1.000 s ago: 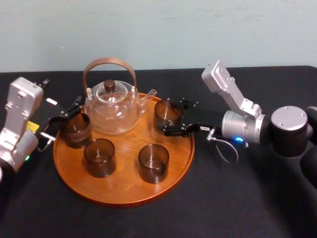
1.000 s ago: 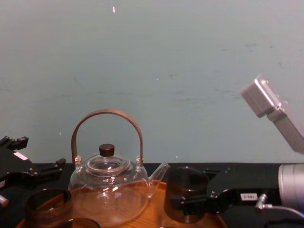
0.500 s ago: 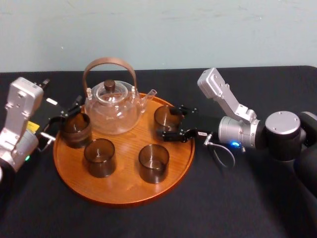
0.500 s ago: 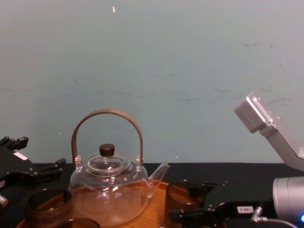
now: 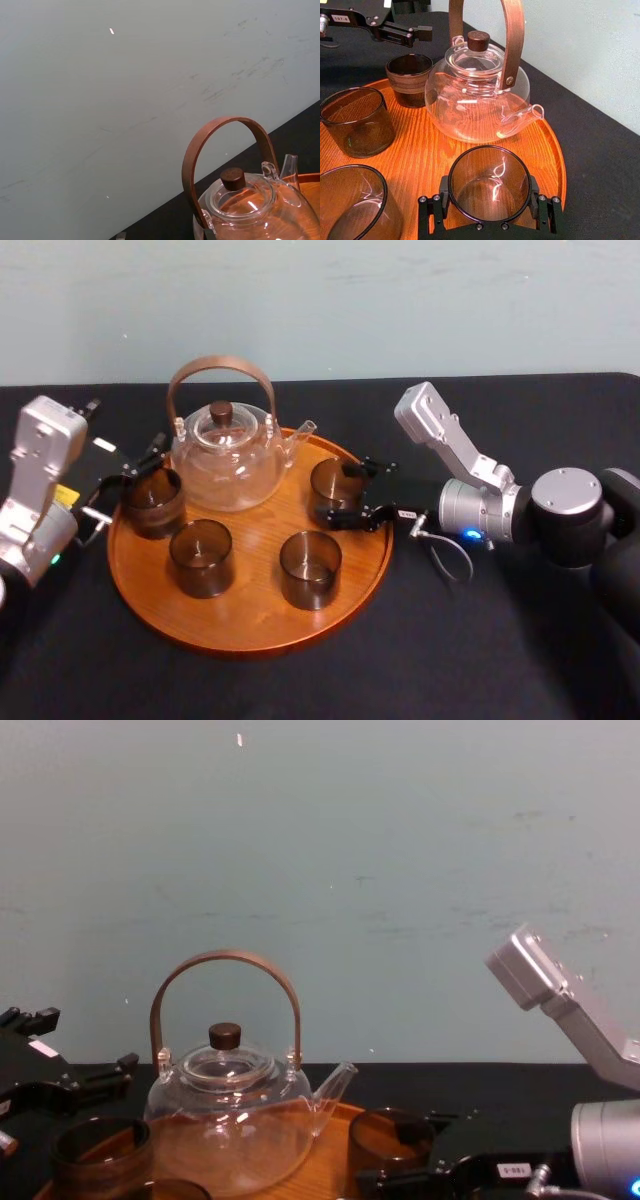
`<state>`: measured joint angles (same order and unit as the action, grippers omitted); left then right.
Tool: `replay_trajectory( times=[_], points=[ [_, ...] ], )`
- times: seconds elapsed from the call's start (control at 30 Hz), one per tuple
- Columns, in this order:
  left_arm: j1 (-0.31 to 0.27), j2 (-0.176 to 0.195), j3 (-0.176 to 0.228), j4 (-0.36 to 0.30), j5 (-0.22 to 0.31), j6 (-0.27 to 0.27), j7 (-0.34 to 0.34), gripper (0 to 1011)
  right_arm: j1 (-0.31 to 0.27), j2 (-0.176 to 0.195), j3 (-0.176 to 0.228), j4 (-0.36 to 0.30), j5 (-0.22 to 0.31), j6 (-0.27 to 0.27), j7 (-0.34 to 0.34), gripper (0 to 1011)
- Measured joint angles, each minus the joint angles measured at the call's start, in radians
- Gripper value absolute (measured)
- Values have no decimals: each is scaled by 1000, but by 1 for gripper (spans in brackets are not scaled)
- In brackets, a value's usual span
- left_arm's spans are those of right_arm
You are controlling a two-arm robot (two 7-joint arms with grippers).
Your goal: Pick up the glass from the table and place it on the tray.
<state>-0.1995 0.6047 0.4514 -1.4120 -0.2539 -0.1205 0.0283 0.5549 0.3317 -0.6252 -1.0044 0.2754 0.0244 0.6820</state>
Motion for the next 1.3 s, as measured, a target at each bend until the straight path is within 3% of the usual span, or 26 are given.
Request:
replay_trajectory(
  times=[0.3,0.5,1.13,1.3],
  points=[
    [0,0,0,0,0,0,0,1001,-1,1,0,-1,1,1,0,905],
    [0,0,0,0,0,0,0,1001,-1,1,1,-1,3,1,0,1002],
    [0,0,0,0,0,0,0,1001,-1,1,1,-1,4,1,0,1002],
    [0,0,0,0,0,0,0,1001,-22,27,13,-39,22,-1,19,1002]
  ],
)
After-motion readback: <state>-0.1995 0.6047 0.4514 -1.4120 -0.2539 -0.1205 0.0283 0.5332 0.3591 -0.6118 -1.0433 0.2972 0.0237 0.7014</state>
